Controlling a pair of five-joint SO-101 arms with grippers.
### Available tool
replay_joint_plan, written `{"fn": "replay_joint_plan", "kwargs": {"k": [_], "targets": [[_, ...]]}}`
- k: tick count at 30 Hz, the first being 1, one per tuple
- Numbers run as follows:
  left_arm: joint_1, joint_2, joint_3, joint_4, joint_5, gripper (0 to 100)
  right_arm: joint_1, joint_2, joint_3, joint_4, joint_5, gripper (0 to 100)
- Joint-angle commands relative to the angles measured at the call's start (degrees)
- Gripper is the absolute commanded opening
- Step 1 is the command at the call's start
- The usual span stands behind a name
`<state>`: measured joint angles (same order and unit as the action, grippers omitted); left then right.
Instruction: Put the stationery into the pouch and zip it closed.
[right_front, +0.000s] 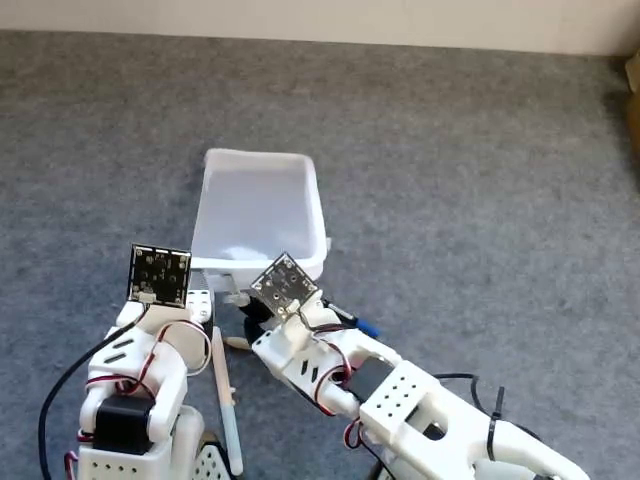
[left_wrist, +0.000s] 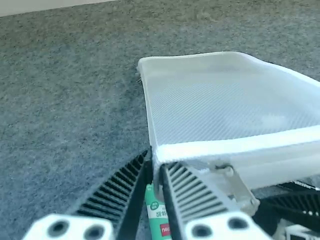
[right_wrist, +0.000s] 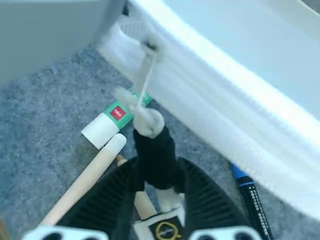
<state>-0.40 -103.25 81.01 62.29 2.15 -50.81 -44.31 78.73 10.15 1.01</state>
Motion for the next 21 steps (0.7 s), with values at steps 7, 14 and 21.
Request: {"fn": "replay_joint_plan", "kwargs": {"k": [7,14,21], "targets": [[-0.66,-0.13,-1.01,-1.05,-0.26,1,1.36,-9.36,-8.48,15.96,2.64,0.5],[-0.66,-0.13,-1.01,-1.05,-0.26,1,7.60,-21.58,-10.86,29.23,2.55,0.5],[-0.66,-0.13,-1.01,-1.05,-0.26,1,14.46,-22.46,-11.03,33.27,2.55,0.5]]}}
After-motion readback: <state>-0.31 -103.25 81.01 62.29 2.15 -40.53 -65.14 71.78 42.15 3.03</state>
